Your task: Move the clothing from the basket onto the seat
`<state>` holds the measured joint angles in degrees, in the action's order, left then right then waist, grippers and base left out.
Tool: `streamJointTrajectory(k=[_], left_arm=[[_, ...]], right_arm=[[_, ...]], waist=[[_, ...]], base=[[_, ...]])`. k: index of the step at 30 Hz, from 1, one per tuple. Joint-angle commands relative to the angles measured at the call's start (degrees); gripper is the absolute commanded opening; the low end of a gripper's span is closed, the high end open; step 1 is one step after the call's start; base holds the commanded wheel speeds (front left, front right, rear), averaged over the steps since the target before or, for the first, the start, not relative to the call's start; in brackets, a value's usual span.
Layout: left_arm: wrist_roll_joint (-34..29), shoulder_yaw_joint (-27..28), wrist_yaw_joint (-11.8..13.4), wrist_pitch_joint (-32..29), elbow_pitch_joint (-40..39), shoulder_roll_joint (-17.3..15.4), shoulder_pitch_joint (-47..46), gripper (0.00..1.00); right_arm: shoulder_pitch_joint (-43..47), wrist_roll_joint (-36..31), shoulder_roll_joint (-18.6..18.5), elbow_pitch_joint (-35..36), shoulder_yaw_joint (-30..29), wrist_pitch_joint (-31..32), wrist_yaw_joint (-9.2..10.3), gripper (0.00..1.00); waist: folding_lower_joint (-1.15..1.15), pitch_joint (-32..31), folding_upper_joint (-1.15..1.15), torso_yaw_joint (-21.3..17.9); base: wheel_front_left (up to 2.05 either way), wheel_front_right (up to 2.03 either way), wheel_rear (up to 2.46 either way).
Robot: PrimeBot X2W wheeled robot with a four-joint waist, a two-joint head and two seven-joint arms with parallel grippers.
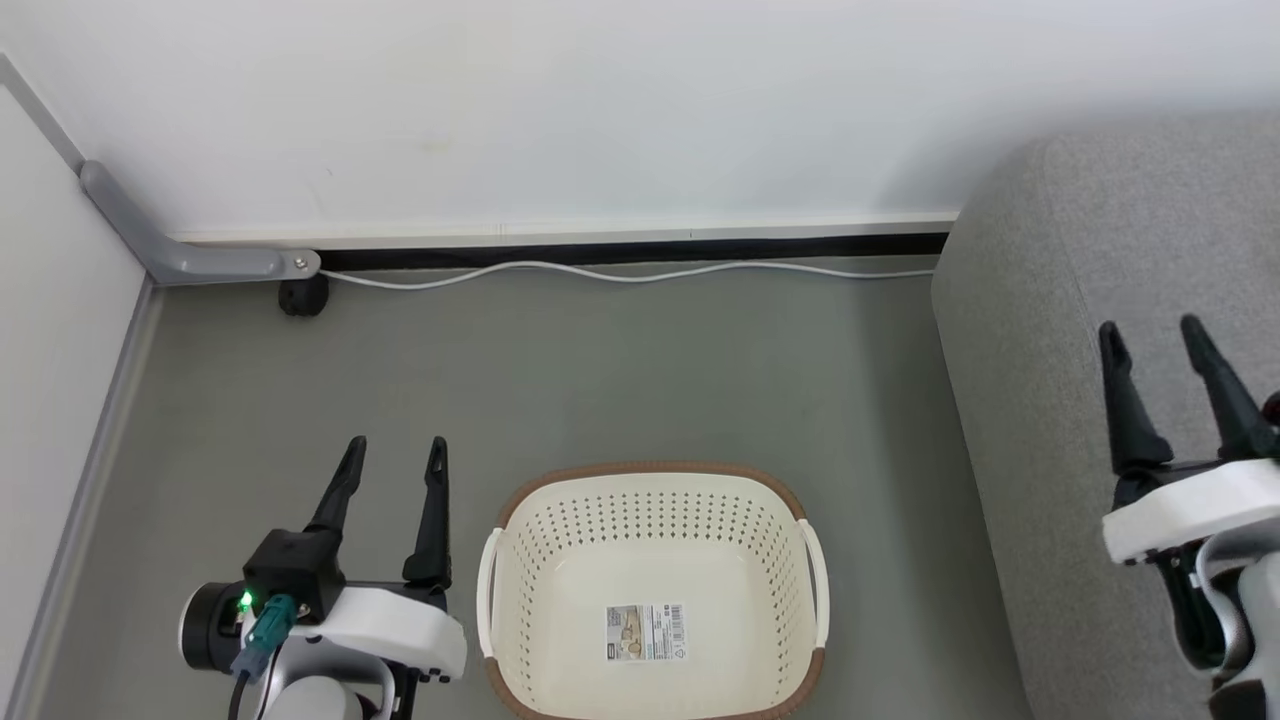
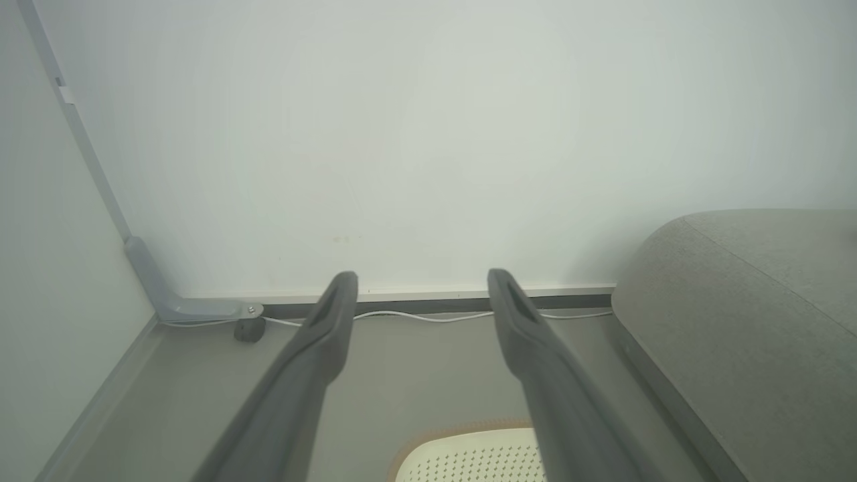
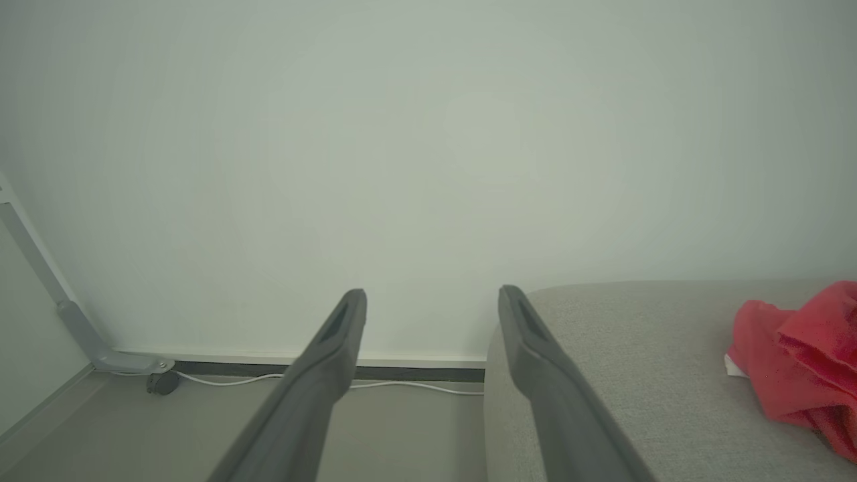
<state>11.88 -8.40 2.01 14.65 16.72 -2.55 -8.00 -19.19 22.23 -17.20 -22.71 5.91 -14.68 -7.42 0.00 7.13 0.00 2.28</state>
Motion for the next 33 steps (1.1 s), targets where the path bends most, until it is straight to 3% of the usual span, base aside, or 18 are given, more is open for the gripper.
streamJointTrajectory(k=[1, 9, 21, 33], left_arm=[[-0.95, 2.45, -0.07, 0.35, -1.84, -0.35, -0.15, 1.0], [-2.67, 5.33, -1.97, 0.35, -2.37, -0.34, 2.74, 1.0], [-2.24, 5.62, -2.99, 0.35, -2.43, -0.33, 8.55, 1.0], [-1.95, 4.86, -2.5, 0.35, -2.19, -0.33, 10.78, 1.0]], right_arm=[[0.86, 0.39, -0.36, 1.6, 1.16, -0.32, -0.07, 1.0], [4.76, -0.78, 3.13, 2.01, 3.1, -0.32, -0.07, 1.0], [11.34, -2.22, 5.87, 3.53, 1.18, -0.32, -0.07, 1.0], [15.07, -3.88, 7.96, 3.62, -0.36, -0.32, -0.07, 1.0]], waist=[[0.0, -0.91, 0.0, 0.47], [0.0, -3.37, 0.0, 0.58], [0.0, -7.16, 0.0, -0.73], [0.0, -7.87, 0.0, -1.36]], base=[[0.0, 0.0, 0.0], [0.0, 0.0, 0.0], [0.0, 0.0, 0.0], [0.0, 0.0, 0.0]])
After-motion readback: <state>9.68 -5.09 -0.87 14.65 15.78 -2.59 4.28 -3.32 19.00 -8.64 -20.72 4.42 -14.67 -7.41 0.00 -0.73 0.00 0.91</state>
